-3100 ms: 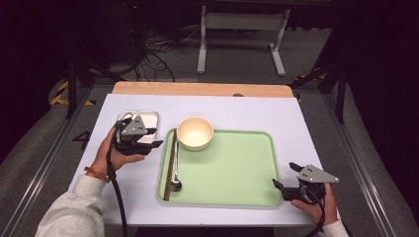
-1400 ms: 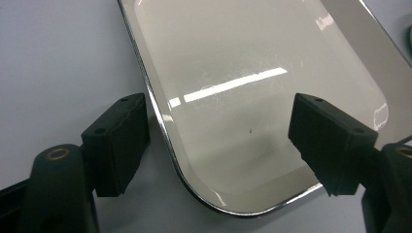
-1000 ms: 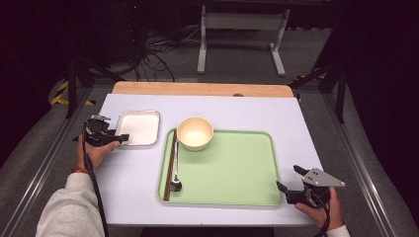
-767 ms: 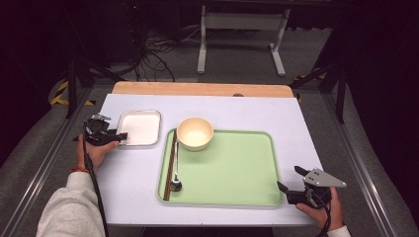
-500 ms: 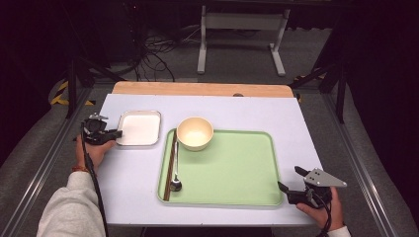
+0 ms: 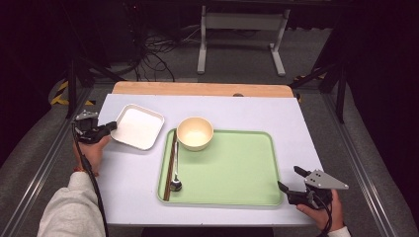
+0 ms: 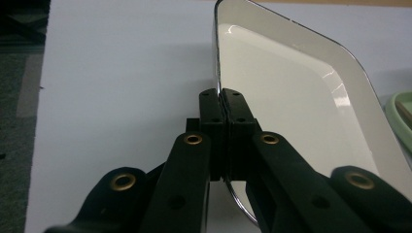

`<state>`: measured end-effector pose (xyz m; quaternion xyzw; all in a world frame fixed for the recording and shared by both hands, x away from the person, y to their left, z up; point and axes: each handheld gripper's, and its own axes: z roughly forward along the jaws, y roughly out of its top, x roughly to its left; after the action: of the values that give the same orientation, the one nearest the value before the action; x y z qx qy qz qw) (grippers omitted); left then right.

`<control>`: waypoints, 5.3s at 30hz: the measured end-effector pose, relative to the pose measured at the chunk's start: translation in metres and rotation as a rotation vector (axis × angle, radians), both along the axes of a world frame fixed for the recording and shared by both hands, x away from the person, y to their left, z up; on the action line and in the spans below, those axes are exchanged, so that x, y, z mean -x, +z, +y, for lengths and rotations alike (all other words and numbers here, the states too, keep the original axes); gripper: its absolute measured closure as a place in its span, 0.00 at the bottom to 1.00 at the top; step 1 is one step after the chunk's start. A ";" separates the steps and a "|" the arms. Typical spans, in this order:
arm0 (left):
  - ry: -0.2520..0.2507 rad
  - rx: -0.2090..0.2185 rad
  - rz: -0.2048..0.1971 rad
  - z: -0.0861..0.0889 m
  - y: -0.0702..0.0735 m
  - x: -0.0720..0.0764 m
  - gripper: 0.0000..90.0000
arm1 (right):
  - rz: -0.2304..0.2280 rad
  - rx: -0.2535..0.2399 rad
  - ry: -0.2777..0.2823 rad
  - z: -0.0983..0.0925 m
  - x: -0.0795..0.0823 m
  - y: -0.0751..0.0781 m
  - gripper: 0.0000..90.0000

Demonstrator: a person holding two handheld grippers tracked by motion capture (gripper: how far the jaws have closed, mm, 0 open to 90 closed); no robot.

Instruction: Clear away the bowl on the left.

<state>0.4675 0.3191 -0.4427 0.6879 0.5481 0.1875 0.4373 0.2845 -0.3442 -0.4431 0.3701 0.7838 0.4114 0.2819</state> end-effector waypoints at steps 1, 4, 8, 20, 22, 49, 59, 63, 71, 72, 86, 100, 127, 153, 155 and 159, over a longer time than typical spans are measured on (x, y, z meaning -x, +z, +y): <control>0.003 0.018 -0.008 0.002 0.001 0.001 0.99 | -0.001 -0.001 0.000 0.000 -0.001 0.000 0.24; 0.009 0.047 -0.037 0.006 0.005 0.005 0.99 | 0.000 0.005 0.001 0.002 -0.001 0.000 0.23; 0.026 0.038 -0.076 0.007 0.013 0.011 0.99 | -0.001 0.009 0.007 0.003 -0.001 0.000 0.23; -0.018 0.101 -0.164 -0.002 0.032 0.026 0.99 | -0.003 0.005 0.016 0.003 -0.003 0.001 0.23; -0.028 0.105 -0.172 -0.005 0.035 0.028 0.99 | 0.000 0.006 0.014 0.004 -0.004 0.001 0.23; -0.392 0.047 -0.220 -0.110 0.055 0.056 0.99 | 0.003 0.000 0.012 0.002 -0.004 0.002 0.23; -0.529 -0.009 -0.209 -0.147 0.053 0.065 0.99 | 0.005 0.001 0.010 0.002 -0.004 0.001 0.23; -0.585 -0.040 -0.187 -0.164 0.049 0.066 0.99 | 0.001 -0.002 0.008 0.001 -0.003 0.002 0.23; -0.667 -0.071 -0.160 -0.185 0.041 0.064 0.99 | 0.003 -0.002 0.002 -0.001 -0.001 0.001 0.23; -0.672 -0.072 -0.156 -0.186 0.040 0.064 0.99 | 0.004 -0.001 0.000 -0.001 -0.001 0.001 0.23; -0.775 -0.165 -0.120 -0.219 0.022 0.067 0.99 | -0.014 -0.005 -0.011 -0.003 0.003 0.003 0.23; -0.777 -0.270 -0.070 -0.222 0.007 0.061 0.95 | -0.002 0.003 -0.001 -0.002 0.002 0.001 0.23; -1.059 -0.278 0.015 -0.249 -0.004 0.135 1.00 | 0.001 0.015 0.025 0.006 -0.004 0.002 0.22; -1.006 -0.200 0.079 -0.186 -0.009 0.139 0.95 | 0.018 0.019 0.024 0.007 -0.006 0.000 0.20; -1.003 -0.199 0.078 -0.181 -0.007 0.140 0.95 | 0.017 0.019 0.025 0.006 -0.007 0.001 0.20; -0.997 -0.206 0.058 -0.174 -0.006 0.141 0.96 | 0.019 0.017 0.019 0.005 -0.007 0.001 0.20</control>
<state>0.3263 0.1456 -0.4492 0.9102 0.1440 -0.0102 0.3882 0.2914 -0.3391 -0.4425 0.3640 0.7934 0.4040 0.2733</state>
